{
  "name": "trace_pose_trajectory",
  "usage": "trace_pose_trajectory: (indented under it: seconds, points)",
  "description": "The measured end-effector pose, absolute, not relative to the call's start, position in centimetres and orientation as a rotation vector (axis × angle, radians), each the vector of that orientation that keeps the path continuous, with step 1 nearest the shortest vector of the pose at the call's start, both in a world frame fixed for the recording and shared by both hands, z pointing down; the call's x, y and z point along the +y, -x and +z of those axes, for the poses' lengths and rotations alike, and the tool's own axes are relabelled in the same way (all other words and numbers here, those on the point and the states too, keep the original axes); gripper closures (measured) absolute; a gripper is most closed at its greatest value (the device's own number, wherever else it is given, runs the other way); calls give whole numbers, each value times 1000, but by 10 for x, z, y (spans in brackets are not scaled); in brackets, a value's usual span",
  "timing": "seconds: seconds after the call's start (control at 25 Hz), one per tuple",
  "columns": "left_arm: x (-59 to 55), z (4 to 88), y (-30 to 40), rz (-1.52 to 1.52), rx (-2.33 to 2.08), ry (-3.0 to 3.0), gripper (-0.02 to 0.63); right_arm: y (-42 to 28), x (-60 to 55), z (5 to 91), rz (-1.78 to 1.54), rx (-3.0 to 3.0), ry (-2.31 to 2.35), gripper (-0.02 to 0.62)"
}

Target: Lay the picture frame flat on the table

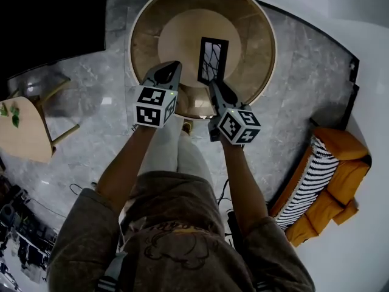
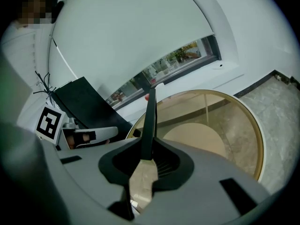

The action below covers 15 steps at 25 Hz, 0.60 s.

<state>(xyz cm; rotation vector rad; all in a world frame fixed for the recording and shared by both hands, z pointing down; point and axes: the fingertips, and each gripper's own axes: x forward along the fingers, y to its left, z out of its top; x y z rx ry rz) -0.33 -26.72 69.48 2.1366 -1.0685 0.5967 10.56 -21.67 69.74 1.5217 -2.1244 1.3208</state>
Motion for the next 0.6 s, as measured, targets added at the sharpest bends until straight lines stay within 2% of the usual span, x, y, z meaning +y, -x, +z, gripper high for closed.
trace_pose_trajectory:
  seconds: [0.6]
  points:
    - [-270,750,2,577,-1042,-2082,591,-93,-225,755,1356,-2111,-1487,511]
